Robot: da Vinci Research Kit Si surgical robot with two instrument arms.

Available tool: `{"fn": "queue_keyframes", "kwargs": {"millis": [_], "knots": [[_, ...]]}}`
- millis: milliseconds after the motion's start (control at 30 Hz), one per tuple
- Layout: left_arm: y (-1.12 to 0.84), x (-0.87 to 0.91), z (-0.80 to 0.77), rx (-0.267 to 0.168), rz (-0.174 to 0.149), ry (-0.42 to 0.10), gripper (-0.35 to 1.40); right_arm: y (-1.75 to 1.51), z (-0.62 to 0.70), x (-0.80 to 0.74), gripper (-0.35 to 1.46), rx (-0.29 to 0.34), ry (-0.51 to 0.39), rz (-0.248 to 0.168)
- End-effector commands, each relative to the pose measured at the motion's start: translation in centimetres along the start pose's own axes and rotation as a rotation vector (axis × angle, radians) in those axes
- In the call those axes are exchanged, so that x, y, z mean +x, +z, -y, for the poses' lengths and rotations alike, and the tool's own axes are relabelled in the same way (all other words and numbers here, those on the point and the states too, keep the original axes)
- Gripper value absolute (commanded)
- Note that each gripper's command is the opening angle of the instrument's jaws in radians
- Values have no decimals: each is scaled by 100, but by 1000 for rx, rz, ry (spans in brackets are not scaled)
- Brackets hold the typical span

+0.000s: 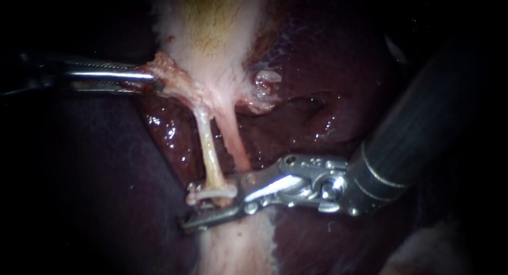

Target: Going back first clip left tube

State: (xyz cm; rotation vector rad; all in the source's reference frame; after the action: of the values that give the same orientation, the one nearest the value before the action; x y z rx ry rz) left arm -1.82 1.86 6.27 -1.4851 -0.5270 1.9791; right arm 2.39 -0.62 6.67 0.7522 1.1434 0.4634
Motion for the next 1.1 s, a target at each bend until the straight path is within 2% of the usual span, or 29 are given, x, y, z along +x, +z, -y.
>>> {"fn": "queue_keyframes", "kwargs": {"millis": [33,133,267,600,800,1100], "knots": [[0,0,0,1,0,0,-35,0,-4,0,50,-22,-23,2],[0,0,0,1,0,1,-35,-4,-13,-2,50,-56,-68,8],[0,0,-1,0,0,1,-35,-12,-19,-6,50,-69,-109,16],[-1,0,0,0,0,1,-35,-44,-13,-16,50,-55,-209,21],[-1,0,0,0,0,1,-35,-90,-6,-18,50,-41,-288,22],[-1,0,0,0,0,1,-35,-163,-2,-12,50,-106,-350,9]]}}
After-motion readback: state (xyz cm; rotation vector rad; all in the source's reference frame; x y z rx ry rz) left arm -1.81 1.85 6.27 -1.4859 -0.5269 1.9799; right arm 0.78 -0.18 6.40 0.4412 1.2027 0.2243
